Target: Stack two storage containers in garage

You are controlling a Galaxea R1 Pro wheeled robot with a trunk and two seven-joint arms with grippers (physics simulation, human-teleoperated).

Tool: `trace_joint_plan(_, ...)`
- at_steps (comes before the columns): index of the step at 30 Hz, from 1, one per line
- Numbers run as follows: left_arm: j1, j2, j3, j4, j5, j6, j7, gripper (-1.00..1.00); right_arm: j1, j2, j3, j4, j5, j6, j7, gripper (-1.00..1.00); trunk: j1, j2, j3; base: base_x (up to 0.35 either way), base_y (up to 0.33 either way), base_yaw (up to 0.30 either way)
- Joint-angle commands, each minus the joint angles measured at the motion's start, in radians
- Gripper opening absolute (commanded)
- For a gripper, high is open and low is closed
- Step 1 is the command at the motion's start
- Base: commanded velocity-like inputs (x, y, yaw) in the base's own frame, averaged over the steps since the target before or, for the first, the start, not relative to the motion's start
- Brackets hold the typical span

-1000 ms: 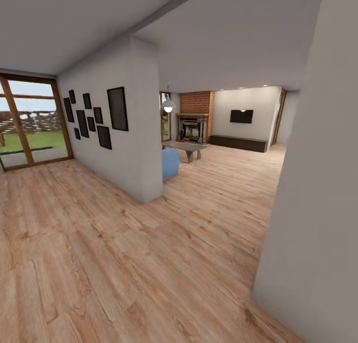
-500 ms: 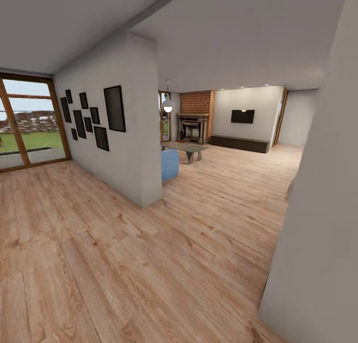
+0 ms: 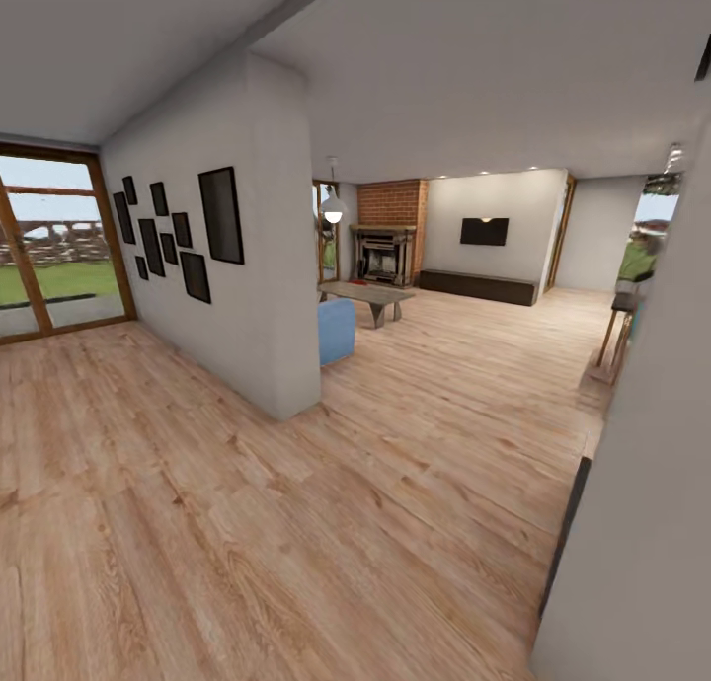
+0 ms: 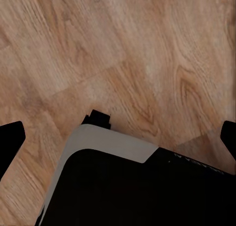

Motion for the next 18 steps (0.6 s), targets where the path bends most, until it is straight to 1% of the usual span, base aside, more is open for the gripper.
trace_joint_plan(1, -0.001, 0.000, -0.009, -0.001, 0.008, 0.000, 0.003, 1.00, -0.001, 0.001, 0.008, 0.003, -0.010, -0.009, -0.001, 1.00, 0.001, -0.001, -0.001, 0.322, 0.000, 0.054)
trace_joint_plan(5, -0.001, 0.000, -0.009, -0.001, 0.008, -0.001, 0.003, 1.00, -0.002, -0.002, 0.008, 0.003, -0.011, -0.012, -0.001, 1.00, 0.001, -0.001, -0.001, 0.322, 0.000, 0.156)
trace_joint_plan(12, -0.001, 0.000, -0.009, 0.000, 0.008, -0.001, 0.003, 1.00, -0.001, -0.001, 0.008, 0.003, -0.010, -0.013, -0.001, 1.00, 0.001, -0.001, -0.001, 0.322, 0.000, 0.248)
trace_joint_plan(15, -0.001, 0.000, -0.009, 0.000, 0.008, -0.001, 0.003, 1.00, -0.001, -0.001, 0.008, 0.003, -0.008, -0.013, -0.001, 1.00, 0.001, -0.001, -0.001, 0.322, 0.000, 0.139)
trace_joint_plan(18, -0.001, 0.000, -0.009, -0.001, 0.008, -0.001, 0.003, 1.00, -0.001, -0.002, 0.013, 0.003, -0.007, -0.011, 0.000, 1.00, 0.001, -0.001, -0.001, 0.322, 0.000, 0.045)
